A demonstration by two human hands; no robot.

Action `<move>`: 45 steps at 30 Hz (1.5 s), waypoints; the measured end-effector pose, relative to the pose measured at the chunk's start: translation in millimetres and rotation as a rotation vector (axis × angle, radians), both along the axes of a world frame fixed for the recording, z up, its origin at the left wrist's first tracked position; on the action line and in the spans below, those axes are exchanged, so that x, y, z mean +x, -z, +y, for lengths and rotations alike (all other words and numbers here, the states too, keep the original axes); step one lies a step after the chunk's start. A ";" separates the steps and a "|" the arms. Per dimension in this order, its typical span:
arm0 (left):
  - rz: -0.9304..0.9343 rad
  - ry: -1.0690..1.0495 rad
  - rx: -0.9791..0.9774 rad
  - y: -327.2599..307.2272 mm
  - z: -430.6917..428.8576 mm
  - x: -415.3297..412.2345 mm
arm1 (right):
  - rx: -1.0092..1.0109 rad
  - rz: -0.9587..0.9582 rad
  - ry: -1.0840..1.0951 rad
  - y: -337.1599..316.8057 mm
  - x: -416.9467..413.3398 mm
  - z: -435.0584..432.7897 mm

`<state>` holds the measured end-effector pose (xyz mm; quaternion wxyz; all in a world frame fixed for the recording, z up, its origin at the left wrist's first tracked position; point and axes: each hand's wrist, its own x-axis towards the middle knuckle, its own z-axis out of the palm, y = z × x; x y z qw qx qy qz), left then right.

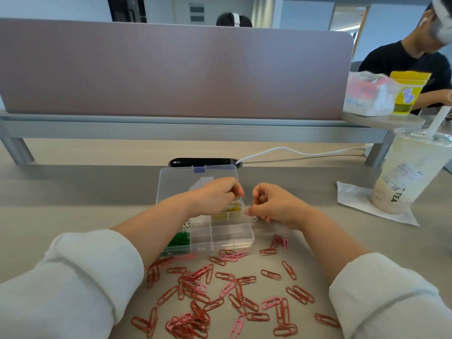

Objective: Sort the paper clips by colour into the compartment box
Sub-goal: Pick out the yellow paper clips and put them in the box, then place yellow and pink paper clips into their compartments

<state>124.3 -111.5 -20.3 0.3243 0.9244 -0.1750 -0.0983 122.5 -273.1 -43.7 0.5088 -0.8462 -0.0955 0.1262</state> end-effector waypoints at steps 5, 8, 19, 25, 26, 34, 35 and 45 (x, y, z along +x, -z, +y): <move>0.018 0.033 -0.041 2.4 6.0 3.7 | 0.024 0.000 -0.010 2.4 -0.2 0.0; 0.018 0.058 -0.107 4.0 10.8 8.1 | 0.030 0.002 -0.014 3.6 1.6 -0.6; 0.184 0.079 -0.297 -6.4 16.4 2.3 | -0.018 -0.002 -0.015 0.5 0.6 0.0; -0.151 0.096 0.194 -2.3 25.3 -12.2 | -0.106 0.009 -0.019 -5.4 -5.0 1.2; -0.168 0.114 0.304 -0.8 26.6 -14.1 | -0.132 0.009 -0.019 -6.4 -7.0 1.2; -0.315 0.102 0.458 6.5 17.6 -22.7 | -0.384 -0.034 0.149 -22.8 -34.7 -17.2; -0.331 0.094 0.447 6.8 16.8 -24.3 | -0.483 -0.033 0.164 -24.0 -39.1 -20.6; -0.383 0.216 0.337 -6.2 27.1 -77.0 | -0.563 0.064 0.178 -22.2 -73.4 -12.9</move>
